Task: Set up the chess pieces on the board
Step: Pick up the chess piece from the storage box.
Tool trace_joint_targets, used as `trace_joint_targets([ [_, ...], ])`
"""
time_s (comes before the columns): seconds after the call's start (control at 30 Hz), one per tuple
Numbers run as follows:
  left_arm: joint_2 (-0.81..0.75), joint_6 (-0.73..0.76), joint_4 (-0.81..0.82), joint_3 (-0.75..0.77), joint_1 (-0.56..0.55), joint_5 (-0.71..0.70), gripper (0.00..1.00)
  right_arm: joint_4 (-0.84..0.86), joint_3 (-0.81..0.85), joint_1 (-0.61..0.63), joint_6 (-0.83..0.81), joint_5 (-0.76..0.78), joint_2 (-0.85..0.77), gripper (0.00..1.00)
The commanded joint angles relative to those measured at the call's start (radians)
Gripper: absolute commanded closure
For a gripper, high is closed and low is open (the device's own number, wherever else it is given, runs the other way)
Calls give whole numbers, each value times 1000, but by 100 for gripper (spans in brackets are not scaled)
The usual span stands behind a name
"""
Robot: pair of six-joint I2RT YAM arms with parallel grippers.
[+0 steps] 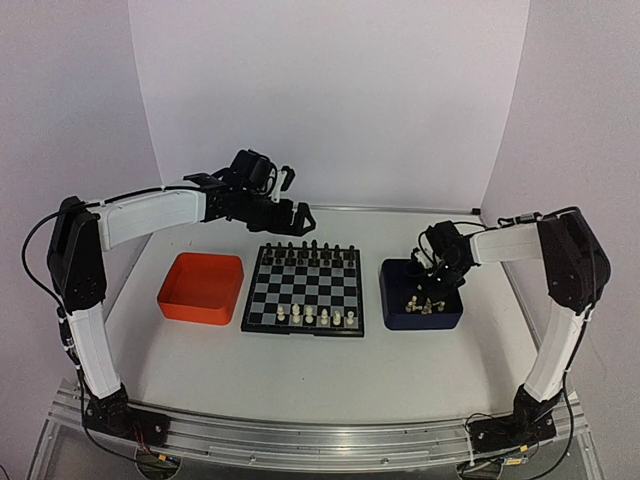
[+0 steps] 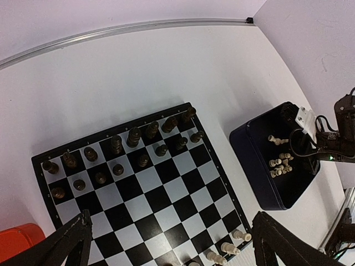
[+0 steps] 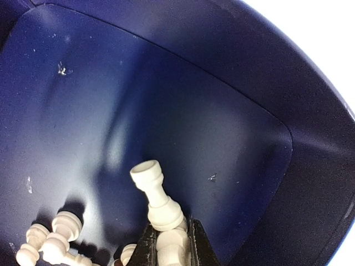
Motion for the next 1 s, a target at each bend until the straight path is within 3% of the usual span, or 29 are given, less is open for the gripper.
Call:
trace_joint_targets([
  [0.0, -15, -5, -21, 46, 1, 17, 1, 45, -22, -1, -13, -1, -45, 95],
  [0.13, -15, -8, -20, 43, 1, 19, 0, 48, -25, -1, -28, -4, -62, 100],
  [0.53, -34, -14, 8, 15, 1, 24, 0, 21, -17, -1, -58, -15, -163, 100],
  [0.97, -14, -12, 16, 15, 0, 66, 0, -49, 25, -1, -45, -78, -129, 100],
])
